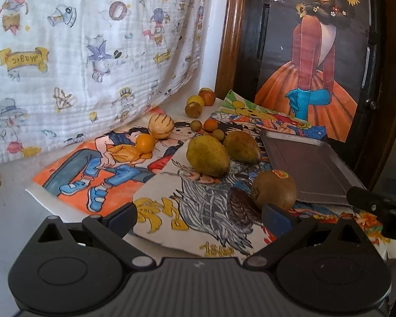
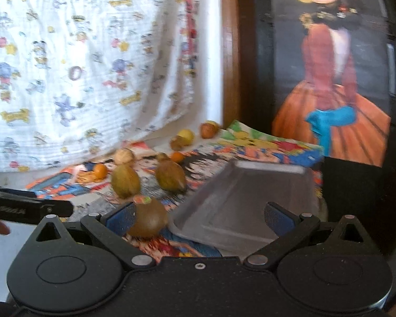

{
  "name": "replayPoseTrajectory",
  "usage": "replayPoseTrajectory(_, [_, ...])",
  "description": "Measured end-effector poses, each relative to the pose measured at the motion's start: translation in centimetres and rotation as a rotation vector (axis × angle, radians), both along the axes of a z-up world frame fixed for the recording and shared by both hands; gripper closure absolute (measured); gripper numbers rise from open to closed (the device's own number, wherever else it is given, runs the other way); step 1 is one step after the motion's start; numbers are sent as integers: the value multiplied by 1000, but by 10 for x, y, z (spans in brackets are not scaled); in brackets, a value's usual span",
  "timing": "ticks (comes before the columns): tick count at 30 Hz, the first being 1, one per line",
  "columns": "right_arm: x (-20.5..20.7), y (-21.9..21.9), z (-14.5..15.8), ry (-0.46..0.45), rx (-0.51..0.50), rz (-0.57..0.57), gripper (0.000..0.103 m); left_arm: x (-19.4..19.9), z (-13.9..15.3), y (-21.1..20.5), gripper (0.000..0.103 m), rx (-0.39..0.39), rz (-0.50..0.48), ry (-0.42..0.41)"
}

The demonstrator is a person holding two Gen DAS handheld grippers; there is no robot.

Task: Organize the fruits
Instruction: 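Grasp the yellow pear with the left tool while the right tool grasps the stickered kiwi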

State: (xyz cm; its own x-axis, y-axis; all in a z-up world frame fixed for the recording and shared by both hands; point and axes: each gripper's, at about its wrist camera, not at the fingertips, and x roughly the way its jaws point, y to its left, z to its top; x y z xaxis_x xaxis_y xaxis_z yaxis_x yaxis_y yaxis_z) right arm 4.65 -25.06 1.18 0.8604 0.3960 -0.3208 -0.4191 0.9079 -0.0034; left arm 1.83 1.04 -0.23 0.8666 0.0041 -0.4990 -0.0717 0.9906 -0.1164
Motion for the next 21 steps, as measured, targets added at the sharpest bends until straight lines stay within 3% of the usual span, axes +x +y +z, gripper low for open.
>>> replayPoseTrajectory(8, [27, 28, 3, 26, -51, 117, 0, 33, 10, 24, 0, -44, 62, 18])
replayPoseTrajectory(21, [57, 68, -18, 70, -285, 347, 4, 110, 12, 24, 0, -77, -26, 50])
